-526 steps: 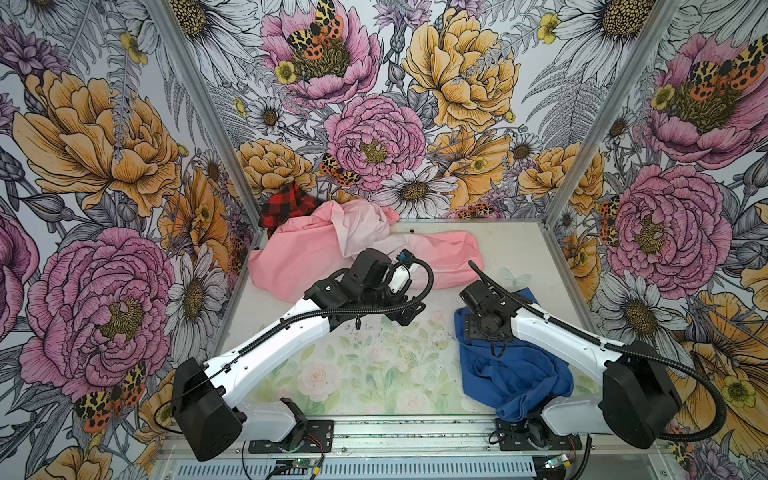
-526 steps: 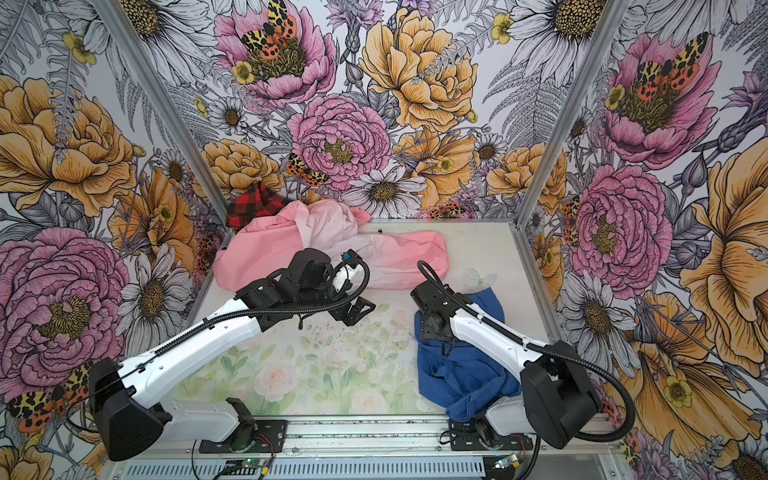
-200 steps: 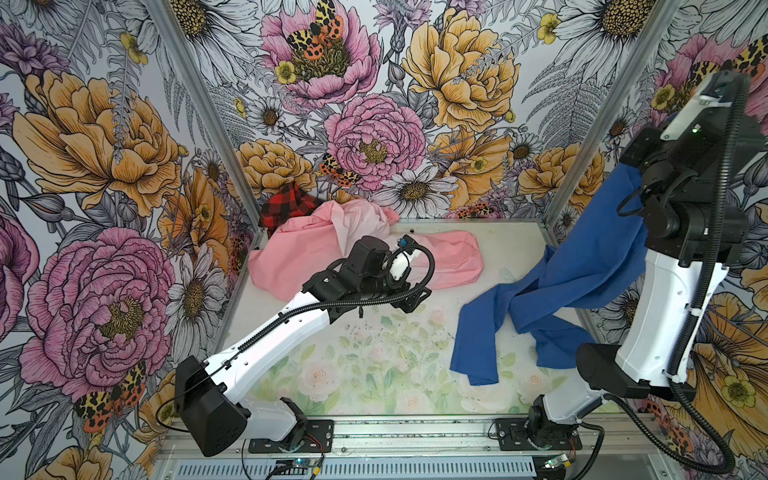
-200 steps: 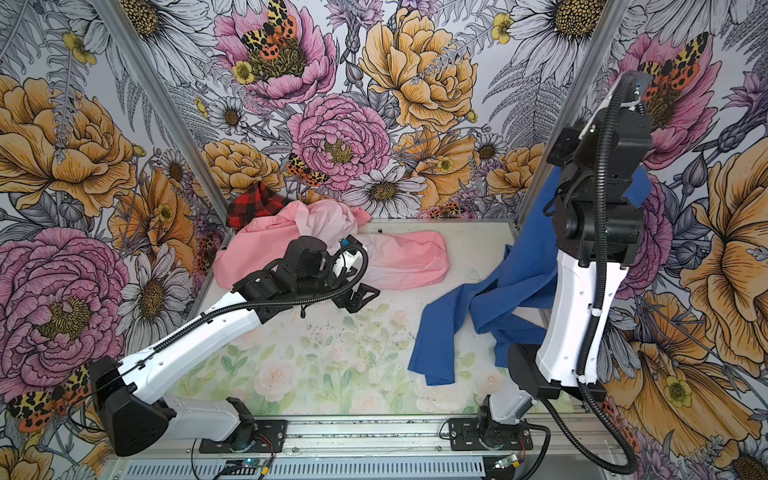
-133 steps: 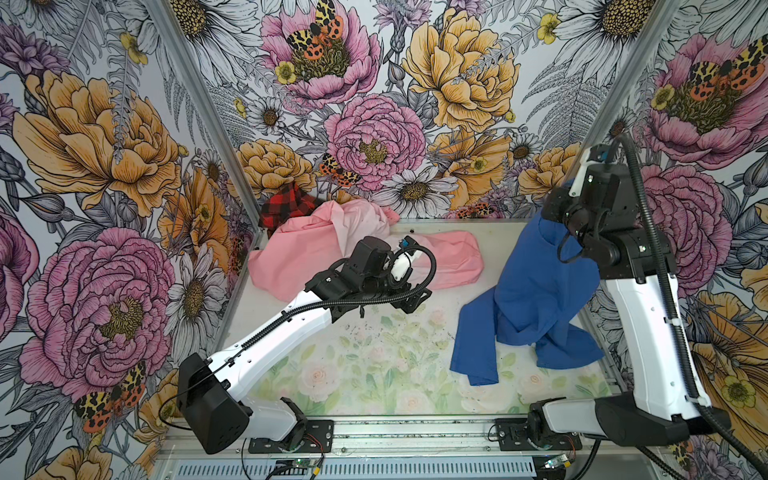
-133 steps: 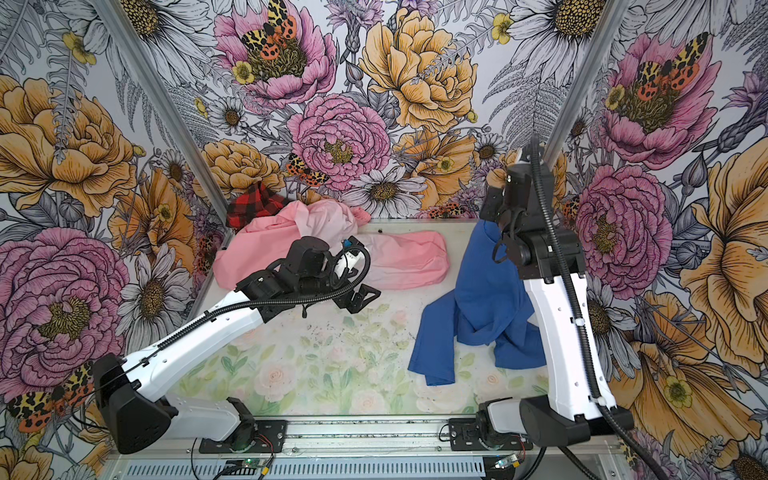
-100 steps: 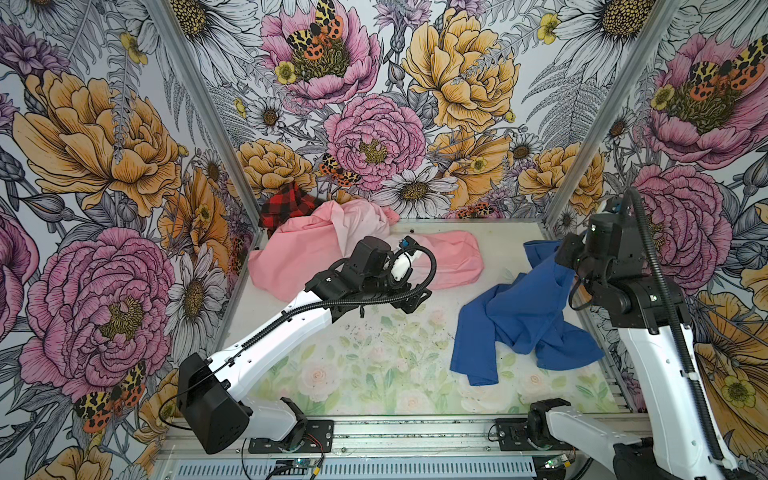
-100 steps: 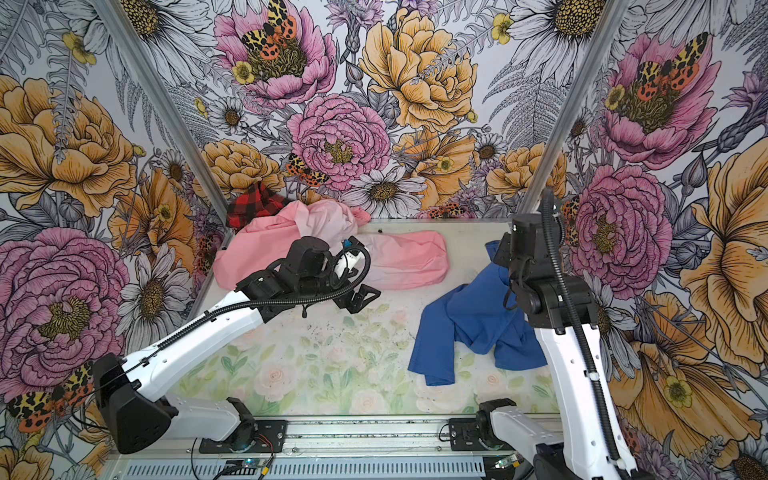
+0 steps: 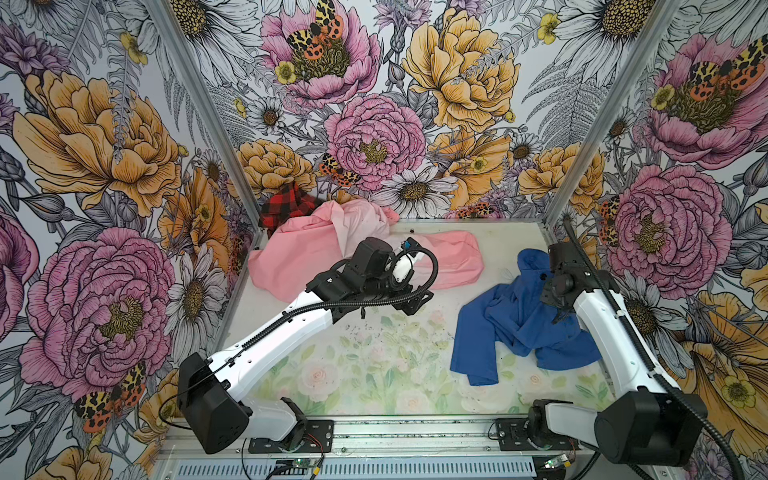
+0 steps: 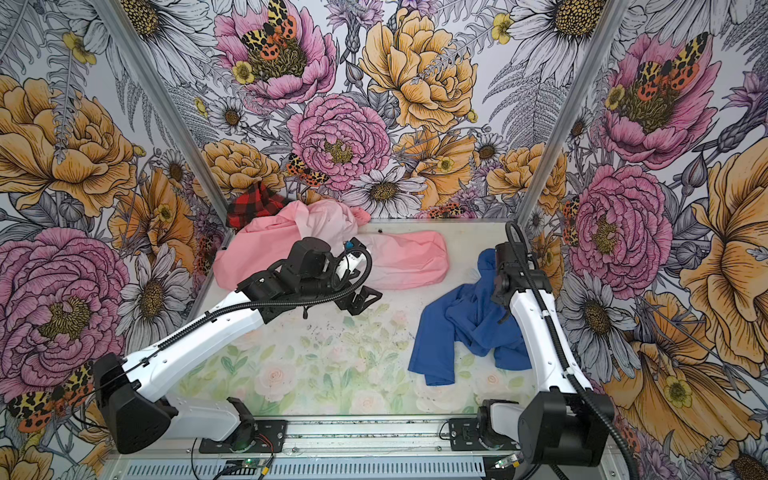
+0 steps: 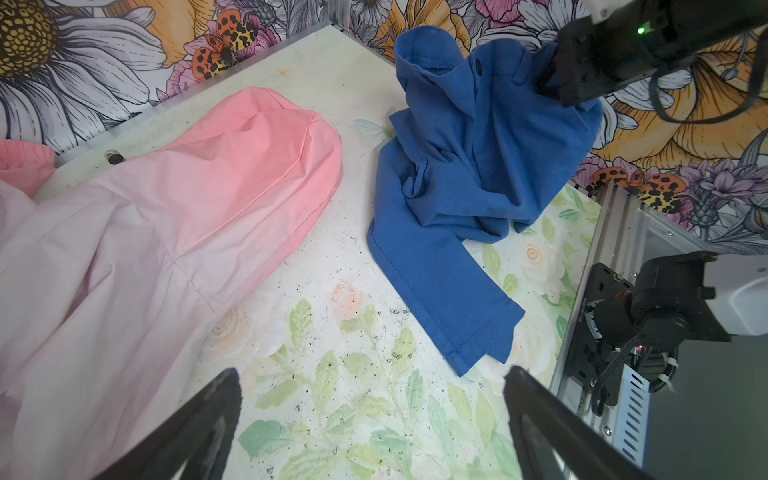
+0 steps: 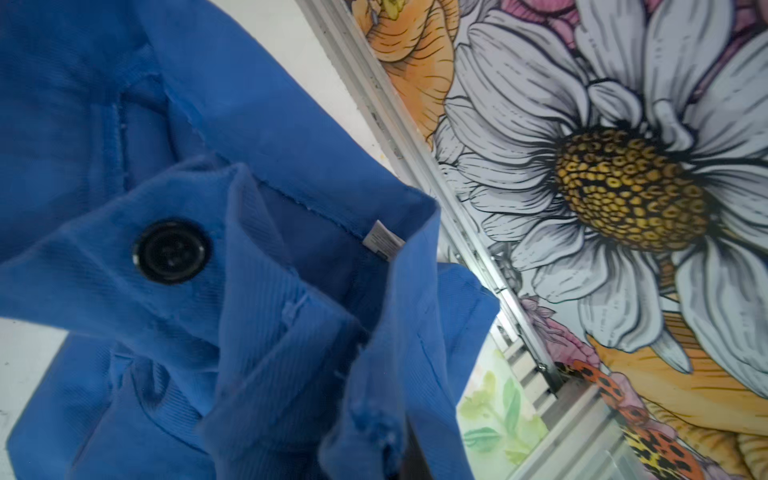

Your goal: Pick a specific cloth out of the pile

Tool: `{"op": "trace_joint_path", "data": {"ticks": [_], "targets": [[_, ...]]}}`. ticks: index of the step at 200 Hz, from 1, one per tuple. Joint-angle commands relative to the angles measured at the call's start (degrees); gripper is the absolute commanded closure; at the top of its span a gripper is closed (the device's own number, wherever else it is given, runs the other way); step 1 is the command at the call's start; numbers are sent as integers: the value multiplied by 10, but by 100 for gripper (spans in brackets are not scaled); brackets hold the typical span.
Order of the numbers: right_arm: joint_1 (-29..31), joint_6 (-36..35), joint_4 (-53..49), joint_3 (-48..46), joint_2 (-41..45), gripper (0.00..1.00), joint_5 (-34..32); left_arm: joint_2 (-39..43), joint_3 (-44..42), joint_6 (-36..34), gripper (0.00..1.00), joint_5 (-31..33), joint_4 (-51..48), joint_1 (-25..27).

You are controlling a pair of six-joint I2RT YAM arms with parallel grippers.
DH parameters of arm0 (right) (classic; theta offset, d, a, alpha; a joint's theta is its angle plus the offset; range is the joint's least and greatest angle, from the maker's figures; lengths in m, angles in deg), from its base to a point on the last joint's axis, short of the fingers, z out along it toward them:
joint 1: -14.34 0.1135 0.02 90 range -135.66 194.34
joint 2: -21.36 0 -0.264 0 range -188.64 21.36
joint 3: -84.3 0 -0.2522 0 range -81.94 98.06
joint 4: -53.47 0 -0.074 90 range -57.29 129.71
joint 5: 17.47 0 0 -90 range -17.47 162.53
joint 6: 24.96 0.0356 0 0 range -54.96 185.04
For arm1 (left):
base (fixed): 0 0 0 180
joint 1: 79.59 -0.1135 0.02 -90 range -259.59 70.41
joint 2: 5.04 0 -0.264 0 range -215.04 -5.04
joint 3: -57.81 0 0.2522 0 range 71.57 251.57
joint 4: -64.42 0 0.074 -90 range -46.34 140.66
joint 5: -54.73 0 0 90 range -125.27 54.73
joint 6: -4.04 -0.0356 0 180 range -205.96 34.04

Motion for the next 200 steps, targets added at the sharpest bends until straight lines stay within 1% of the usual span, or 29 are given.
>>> {"op": "trace_joint_path", "data": {"ticks": [1,13,26,34,46,55,59,71,85,102,121,140,154,166,173,191,194,200], "targets": [[28,-41,32,25,-14,56,45,15,-3,-19,1,-49,5,2],[70,-48,30,11,6,42,-1,19,-4,-28,1,-90,-2,3],[108,-33,23,-9,42,27,-41,24,-10,-35,1,-118,-6,5],[119,-24,15,-18,61,21,-39,25,-14,-41,1,-125,-9,7],[123,-7,-13,-23,70,6,-25,23,-15,-48,1,-124,-14,10],[123,-2,-35,-27,61,4,-10,21,-15,-49,1,-120,-15,10],[128,8,-44,-25,54,1,-14,20,-15,-50,1,-118,-15,10],[157,25,-71,-9,36,1,-30,15,-11,-50,1,-116,-17,9],[202,52,-92,11,30,1,-73,15,-8,-49,1,-115,-18,8],[250,64,-99,41,32,1,-80,16,-10,-49,1,-110,-18,8],[322,81,-114,65,34,1,-105,16,-9,-50,1,-108,-19,8],[390,102,-127,61,33,1,-136,18,-9,-50,1,-104,-21,5],[425,106,-126,46,26,1,-118,19,-3,-49,1,-99,-32,2],[448,101,-121,30,2,1,-63,18,7,-42,1,-92,-48,-1],[461,110,-123,21,-18,2,-39,21,10,-34,1,-94,-57,-4],[490,196,-132,-2,-56,5,-25,48,4,-17,1,-96,-79,-11],[506,213,-130,-9,-57,5,-27,56,-1,-13,1,-93,-81,-12],[522,242,-122,-20,-54,6,-27,77,-13,-4,1,-84,-88,-13]]}}
